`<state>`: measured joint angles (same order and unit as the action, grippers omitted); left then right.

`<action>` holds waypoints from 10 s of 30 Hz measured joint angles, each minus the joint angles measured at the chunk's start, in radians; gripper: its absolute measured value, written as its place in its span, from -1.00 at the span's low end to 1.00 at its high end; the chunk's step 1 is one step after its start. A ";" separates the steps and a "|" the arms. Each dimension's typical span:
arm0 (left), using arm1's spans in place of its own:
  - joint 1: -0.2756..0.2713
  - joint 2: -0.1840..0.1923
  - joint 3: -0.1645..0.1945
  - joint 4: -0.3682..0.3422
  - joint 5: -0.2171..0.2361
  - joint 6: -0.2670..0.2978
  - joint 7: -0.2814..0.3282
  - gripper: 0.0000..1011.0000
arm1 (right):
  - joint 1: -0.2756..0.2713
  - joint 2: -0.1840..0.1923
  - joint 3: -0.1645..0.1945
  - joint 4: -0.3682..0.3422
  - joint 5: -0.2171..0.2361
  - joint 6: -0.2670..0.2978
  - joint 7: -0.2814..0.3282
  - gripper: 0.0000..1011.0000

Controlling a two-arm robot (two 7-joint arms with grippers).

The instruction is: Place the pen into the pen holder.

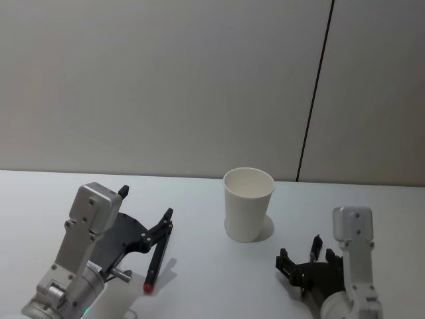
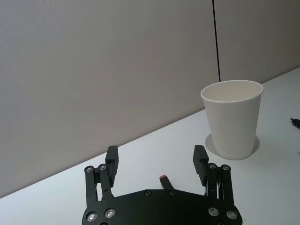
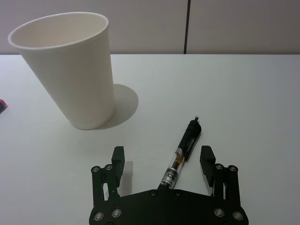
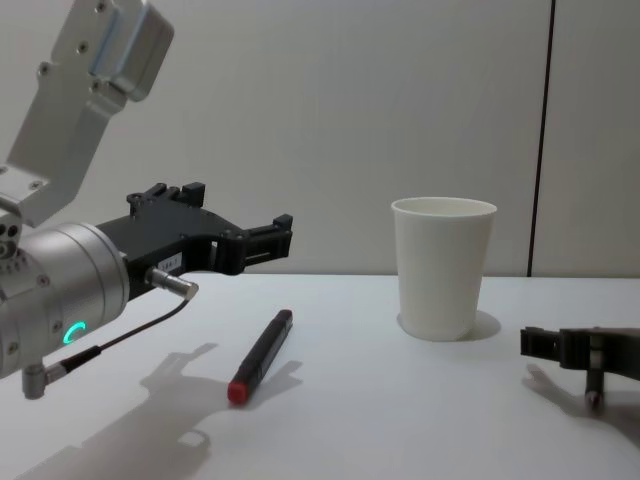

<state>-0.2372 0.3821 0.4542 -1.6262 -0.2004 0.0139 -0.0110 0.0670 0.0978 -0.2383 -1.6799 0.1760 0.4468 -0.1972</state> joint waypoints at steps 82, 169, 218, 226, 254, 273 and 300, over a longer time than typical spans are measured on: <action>0.000 0.000 0.000 0.000 0.000 0.000 0.000 0.98 | 0.104 -0.162 0.071 0.025 -0.054 0.302 -0.120 0.98; 0.000 0.000 0.000 0.000 0.000 0.000 0.000 0.98 | 0.114 -0.129 0.124 0.051 -0.043 -0.032 0.010 -0.73; 0.000 0.000 0.000 0.000 0.000 0.000 0.000 0.98 | 0.348 -0.053 0.137 0.366 0.256 -0.616 0.623 -0.73; 0.000 0.000 0.000 0.000 0.000 0.000 0.000 0.98 | 0.391 -0.051 0.118 0.439 0.269 -0.675 0.682 -0.73; 0.000 0.000 0.000 0.000 0.000 0.000 0.000 0.98 | 0.466 -0.055 0.041 0.614 0.195 -0.802 0.684 -0.73; 0.000 0.000 0.000 0.000 0.000 0.000 0.000 0.98 | 0.491 -0.069 0.014 0.711 0.176 -0.841 0.654 -0.73; 0.000 0.000 0.000 0.000 0.000 0.000 0.000 0.98 | 0.513 -0.085 0.007 0.783 0.161 -0.871 0.634 -0.17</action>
<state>-0.2371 0.3821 0.4542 -1.6262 -0.2004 0.0139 -0.0109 0.5797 0.0129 -0.2312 -0.8971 0.3365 -0.4247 0.4364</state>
